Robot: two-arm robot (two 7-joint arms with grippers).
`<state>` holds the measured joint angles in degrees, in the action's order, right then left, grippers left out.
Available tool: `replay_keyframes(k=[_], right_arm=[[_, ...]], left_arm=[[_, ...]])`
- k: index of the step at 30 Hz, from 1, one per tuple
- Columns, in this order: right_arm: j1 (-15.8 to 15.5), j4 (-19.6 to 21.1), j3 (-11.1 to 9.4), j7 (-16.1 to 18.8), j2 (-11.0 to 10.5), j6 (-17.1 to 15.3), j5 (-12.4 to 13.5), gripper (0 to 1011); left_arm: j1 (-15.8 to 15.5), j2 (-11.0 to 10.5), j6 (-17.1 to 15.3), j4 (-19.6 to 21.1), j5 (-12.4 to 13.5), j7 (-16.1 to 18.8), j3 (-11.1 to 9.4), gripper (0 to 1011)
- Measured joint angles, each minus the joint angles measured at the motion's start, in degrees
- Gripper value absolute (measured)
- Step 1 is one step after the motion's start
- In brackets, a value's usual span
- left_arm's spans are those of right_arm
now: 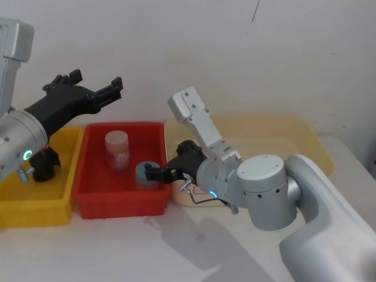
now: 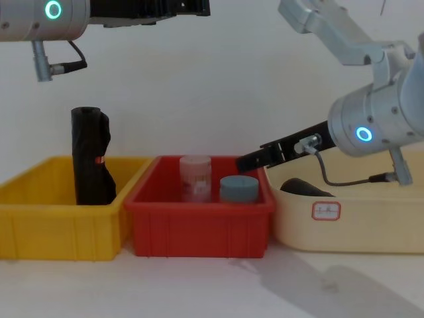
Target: Pick up the garbage bag with the one hand and transfer it to the other hand.
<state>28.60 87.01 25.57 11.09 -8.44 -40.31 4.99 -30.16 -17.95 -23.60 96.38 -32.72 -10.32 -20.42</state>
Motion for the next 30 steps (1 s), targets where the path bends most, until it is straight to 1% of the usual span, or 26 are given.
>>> replay_keyframes(k=[10, 30], right_arm=[[0.88, -0.37, 0.80, 1.36, 0.90, -1.34, 0.03, 1000], [2.59, -4.84, 1.46, 1.54, 3.56, -0.73, -1.04, 1000]], left_arm=[[0.00, 0.00, 0.00, 0.00, 0.00, 0.00, 0.00, 1001], [0.00, 0.00, 0.00, 0.00, 0.00, 0.00, 0.00, 1001]])
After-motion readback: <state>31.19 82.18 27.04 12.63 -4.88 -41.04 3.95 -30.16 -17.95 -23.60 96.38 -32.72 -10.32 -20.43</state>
